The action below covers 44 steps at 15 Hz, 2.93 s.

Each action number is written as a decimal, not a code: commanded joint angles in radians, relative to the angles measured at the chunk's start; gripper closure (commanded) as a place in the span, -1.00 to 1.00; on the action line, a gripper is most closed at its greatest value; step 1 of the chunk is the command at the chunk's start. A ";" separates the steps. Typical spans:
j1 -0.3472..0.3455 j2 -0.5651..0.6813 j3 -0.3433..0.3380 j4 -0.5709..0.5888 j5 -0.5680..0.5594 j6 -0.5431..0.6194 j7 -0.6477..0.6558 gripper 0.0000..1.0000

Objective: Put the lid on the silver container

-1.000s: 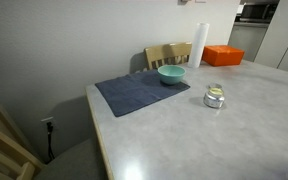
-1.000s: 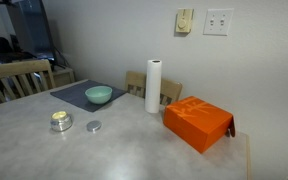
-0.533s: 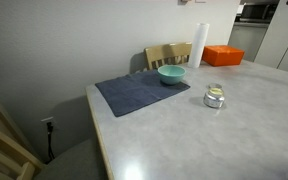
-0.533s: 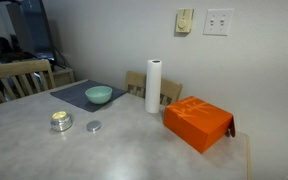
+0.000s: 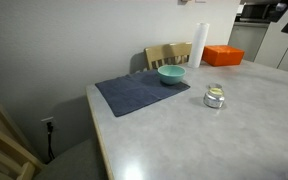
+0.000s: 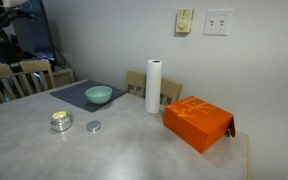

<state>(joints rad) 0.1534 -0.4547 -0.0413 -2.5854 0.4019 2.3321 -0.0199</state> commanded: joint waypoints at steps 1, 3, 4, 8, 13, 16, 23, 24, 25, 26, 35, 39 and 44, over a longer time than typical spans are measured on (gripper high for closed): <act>-0.031 0.136 -0.044 0.098 0.028 -0.051 -0.024 -1.00; -0.046 0.201 -0.060 0.146 0.031 -0.066 -0.019 -1.00; -0.051 0.223 -0.064 0.167 0.037 -0.080 -0.017 -1.00; -0.069 0.208 -0.039 0.152 0.021 -0.043 -0.006 -1.00; -0.097 0.267 -0.009 0.167 -0.062 0.013 0.098 -1.00; -0.120 0.399 0.001 0.219 -0.148 -0.006 0.183 -1.00; -0.117 0.584 0.011 0.291 -0.138 -0.057 0.141 -1.00; -0.117 0.624 0.014 0.320 -0.136 -0.074 0.131 -1.00; -0.117 0.652 0.016 0.342 -0.135 -0.082 0.127 -1.00; -0.117 0.667 0.017 0.356 -0.135 -0.089 0.125 -1.00; -0.098 0.862 0.019 0.383 -0.232 0.339 0.246 -1.00; -0.103 0.935 0.040 0.429 -0.219 0.391 0.233 -1.00; -0.089 0.987 0.037 0.493 -0.234 0.425 0.252 -1.00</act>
<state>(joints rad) 0.0673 0.4922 -0.0067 -2.1399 0.1692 2.7430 0.2216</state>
